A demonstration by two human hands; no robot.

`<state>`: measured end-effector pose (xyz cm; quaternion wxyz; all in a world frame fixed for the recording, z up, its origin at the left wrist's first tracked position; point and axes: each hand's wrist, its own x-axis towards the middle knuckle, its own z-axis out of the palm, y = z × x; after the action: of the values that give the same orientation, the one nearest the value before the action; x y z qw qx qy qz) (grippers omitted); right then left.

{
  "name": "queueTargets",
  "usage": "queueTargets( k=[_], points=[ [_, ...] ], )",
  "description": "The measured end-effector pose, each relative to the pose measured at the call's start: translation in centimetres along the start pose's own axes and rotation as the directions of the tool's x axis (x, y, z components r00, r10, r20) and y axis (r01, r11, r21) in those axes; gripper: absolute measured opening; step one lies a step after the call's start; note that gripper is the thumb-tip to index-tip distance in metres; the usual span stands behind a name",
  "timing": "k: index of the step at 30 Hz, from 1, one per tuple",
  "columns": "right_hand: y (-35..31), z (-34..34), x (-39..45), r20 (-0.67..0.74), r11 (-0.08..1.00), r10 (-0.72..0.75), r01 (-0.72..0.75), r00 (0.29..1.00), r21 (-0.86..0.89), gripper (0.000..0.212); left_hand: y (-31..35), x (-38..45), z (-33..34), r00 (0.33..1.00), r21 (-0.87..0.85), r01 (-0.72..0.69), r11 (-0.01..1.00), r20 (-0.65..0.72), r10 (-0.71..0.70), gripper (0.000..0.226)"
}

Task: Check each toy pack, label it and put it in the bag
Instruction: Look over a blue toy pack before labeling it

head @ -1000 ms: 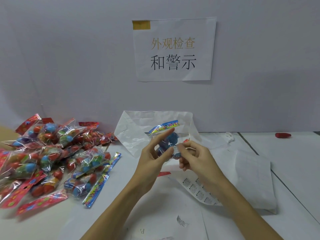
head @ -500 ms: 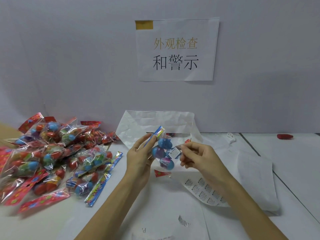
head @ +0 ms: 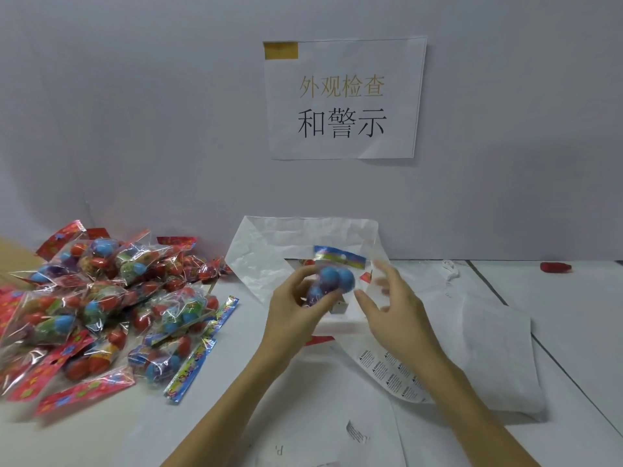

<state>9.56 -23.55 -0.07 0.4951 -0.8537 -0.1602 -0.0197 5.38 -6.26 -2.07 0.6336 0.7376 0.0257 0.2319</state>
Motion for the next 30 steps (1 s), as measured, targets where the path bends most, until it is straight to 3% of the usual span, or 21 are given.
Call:
queueTargets(
  k=[2, 4, 7, 11, 13, 16, 17, 19, 22, 26, 28, 30],
  points=[
    [-0.4, -0.5, 0.2, -0.029, 0.990, -0.142, 0.142, 0.989, 0.006, 0.065, 0.0, -0.1, -0.1, 0.989, 0.193, -0.151, 0.969, 0.037, 0.146, 0.040],
    [-0.6, -0.9, 0.4, -0.016, 0.967, -0.194, 0.194, 0.981, 0.164, 0.050, 0.3, -0.3, -0.1, 0.981, 0.236, -0.183, 0.954, 0.104, 0.163, 0.034],
    [-0.2, -1.1, 0.6, -0.043, 0.930, -0.143, 0.149, 0.989, 0.336, 0.021, 0.5, -0.5, -0.1, 0.974, 0.235, -0.199, 0.951, 0.159, 0.164, 0.030],
    [0.2, -1.8, 1.1, -0.068, 0.825, -0.029, 0.062, 0.997, 0.562, 0.015, 1.0, -0.3, 0.2, 0.985, 0.140, -0.100, 0.985, 0.155, 0.078, 0.020],
    [0.2, -1.7, 1.1, -0.173, 0.864, -0.052, 0.131, 0.984, 0.486, 0.012, 1.3, -0.4, 0.6, 0.990, 0.103, -0.061, 0.993, 0.133, 0.047, 0.018],
    [0.3, -0.9, 0.8, -0.327, 0.964, -0.130, 0.197, 0.936, 0.181, 0.028, 1.3, -0.6, 0.4, 1.000, 0.029, -0.007, 1.000, -0.006, 0.007, 0.029],
    [0.3, -0.7, 0.8, -0.310, 0.966, -0.129, 0.191, 0.942, 0.177, 0.027, 1.3, -0.7, 0.2, 0.998, 0.005, 0.027, 1.000, -0.056, -0.027, 0.032],
    [-0.1, -0.4, 0.6, -0.131, 0.948, -0.116, 0.149, 0.985, 0.282, 0.026, 1.1, -0.6, -0.1, 0.990, -0.038, 0.089, 0.995, -0.104, -0.093, 0.029],
    [-0.6, 0.6, 0.0, 0.143, 0.938, -0.069, 0.016, 0.987, 0.346, 0.046, 1.5, -0.7, 0.1, 0.996, -0.093, 0.085, 0.992, -0.017, -0.087, 0.038],
    [-0.1, 0.5, 0.2, 0.119, 0.854, 0.040, -0.095, 0.992, 0.511, 0.043, 1.1, -0.2, -0.3, 0.998, -0.009, -0.033, 0.999, -0.050, 0.033, 0.018],
    [0.0, 0.0, 0.5, 0.200, 0.744, 0.076, -0.189, 0.977, 0.640, 0.040, 0.9, 0.2, -0.9, 0.993, 0.009, 0.035, 0.999, -0.109, -0.034, 0.035],
    [-0.2, -0.3, 0.7, 0.290, 0.670, 0.044, -0.244, 0.956, 0.701, 0.037, 1.0, 0.4, -1.3, 0.980, -0.051, 0.195, 0.979, -0.022, -0.196, 0.054]
  ],
)
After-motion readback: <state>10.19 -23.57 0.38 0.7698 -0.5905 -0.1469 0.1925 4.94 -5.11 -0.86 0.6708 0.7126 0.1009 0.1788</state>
